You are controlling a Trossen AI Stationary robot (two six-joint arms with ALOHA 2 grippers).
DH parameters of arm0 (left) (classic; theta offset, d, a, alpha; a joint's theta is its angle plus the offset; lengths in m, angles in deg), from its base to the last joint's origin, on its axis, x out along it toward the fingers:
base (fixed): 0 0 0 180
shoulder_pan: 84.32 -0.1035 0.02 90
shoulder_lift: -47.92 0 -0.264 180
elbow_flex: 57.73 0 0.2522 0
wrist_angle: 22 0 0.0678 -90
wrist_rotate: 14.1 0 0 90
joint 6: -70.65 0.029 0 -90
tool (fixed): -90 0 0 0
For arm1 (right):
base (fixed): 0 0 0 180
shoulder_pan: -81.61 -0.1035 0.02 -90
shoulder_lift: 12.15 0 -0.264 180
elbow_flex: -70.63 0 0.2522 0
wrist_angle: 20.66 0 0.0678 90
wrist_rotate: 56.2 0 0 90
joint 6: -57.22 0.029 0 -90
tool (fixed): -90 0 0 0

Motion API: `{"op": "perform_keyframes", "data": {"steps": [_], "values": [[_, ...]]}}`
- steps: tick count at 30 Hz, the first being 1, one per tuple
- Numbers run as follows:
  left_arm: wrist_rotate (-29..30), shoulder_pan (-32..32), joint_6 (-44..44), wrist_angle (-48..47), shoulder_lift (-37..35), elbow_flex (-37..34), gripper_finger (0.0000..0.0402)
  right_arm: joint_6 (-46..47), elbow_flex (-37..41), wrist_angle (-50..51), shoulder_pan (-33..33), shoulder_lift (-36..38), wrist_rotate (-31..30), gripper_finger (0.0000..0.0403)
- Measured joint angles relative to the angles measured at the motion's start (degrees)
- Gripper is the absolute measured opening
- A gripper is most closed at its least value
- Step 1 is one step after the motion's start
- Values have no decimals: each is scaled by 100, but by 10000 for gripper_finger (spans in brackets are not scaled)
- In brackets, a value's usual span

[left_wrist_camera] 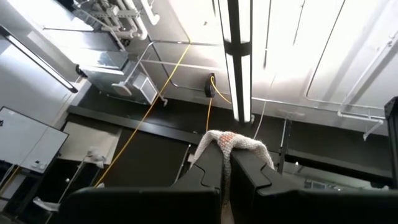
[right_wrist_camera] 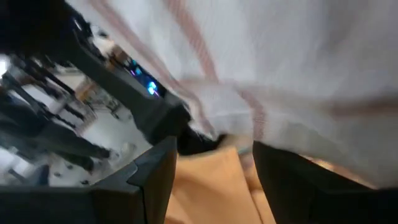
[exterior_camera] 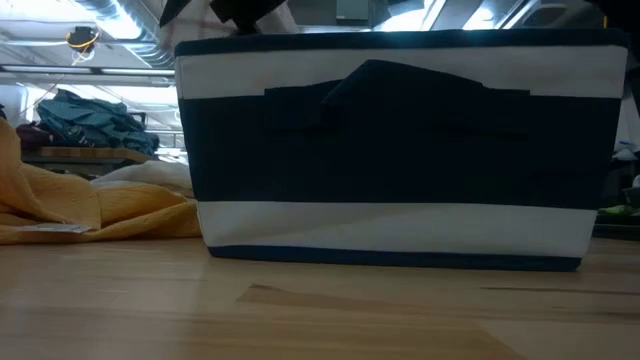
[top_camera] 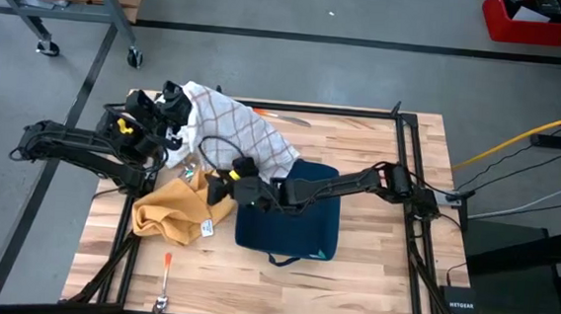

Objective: Fold towel
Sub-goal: Fold the white-and-brown checkered towel

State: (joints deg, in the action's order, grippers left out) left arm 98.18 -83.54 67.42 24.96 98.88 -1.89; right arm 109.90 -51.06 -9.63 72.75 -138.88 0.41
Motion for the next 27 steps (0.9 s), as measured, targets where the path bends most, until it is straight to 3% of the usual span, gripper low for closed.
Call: {"op": "perform_keyframes", "data": {"steps": [15, 21, 27], "values": [[-25, 0, 17, 21, -96, 0, 0, -1, -1, -504, 104, 4, -510, 205], [-160, 0, 17, 19, -96, 0, 0, -144, -1, -488, 104, 4, -563, 138], [-175, 0, 17, 18, -96, 0, 0, -1056, -1, -494, 96, 4, -427, 41]]}}
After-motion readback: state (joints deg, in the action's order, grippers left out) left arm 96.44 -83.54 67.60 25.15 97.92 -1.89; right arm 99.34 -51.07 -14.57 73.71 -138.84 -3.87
